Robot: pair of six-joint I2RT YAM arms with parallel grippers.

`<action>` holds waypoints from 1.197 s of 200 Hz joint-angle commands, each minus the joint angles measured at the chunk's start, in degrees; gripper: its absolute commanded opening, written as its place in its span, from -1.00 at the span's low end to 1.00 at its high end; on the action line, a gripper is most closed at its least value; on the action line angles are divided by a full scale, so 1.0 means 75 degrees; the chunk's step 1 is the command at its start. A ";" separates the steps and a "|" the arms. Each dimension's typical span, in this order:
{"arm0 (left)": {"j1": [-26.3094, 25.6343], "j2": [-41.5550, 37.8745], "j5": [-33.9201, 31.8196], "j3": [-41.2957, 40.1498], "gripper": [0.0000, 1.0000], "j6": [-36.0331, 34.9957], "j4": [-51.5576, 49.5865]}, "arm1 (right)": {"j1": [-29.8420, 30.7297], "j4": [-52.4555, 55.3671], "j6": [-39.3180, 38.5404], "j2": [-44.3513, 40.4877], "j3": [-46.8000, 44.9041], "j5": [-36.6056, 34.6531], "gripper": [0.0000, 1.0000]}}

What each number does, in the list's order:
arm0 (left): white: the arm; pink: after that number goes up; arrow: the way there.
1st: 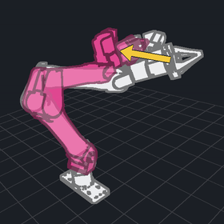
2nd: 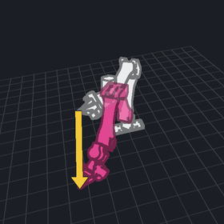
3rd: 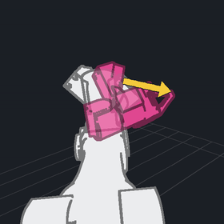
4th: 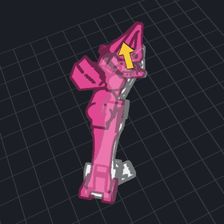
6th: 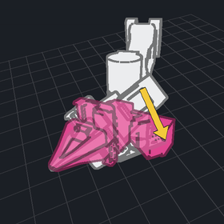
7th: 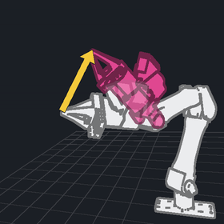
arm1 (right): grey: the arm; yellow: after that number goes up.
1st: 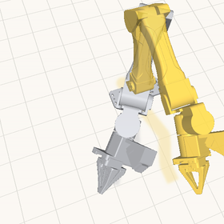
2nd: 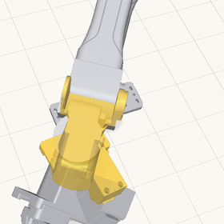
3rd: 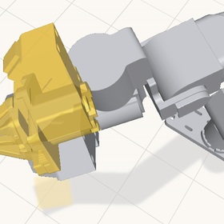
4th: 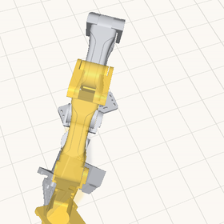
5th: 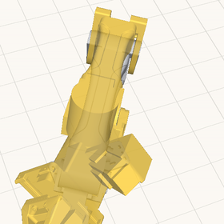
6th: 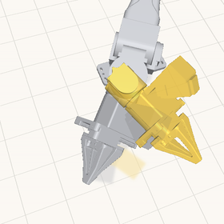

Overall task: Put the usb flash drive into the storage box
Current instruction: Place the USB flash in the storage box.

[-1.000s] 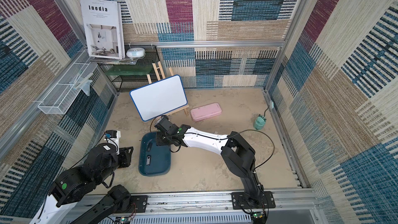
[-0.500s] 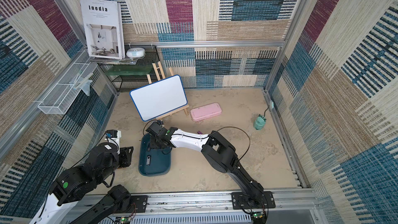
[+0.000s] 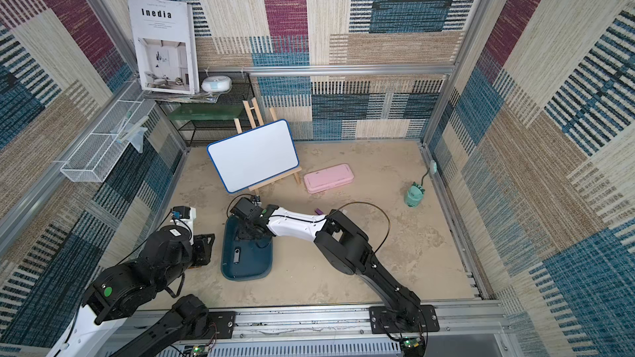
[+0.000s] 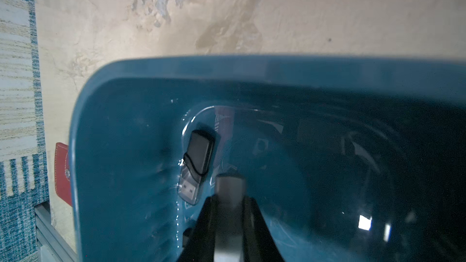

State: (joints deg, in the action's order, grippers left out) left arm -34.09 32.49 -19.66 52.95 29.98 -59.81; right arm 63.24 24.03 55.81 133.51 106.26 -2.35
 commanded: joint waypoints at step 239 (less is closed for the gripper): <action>0.0010 -0.0211 0.0112 0.0043 -0.22 -0.0052 0.0088 | -0.0048 0.1168 -0.0970 -0.1962 -0.0232 -0.1631 -0.03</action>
State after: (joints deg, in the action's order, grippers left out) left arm -34.06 32.01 -19.51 52.95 29.76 -59.79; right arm 63.02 30.09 50.02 124.55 107.68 -6.81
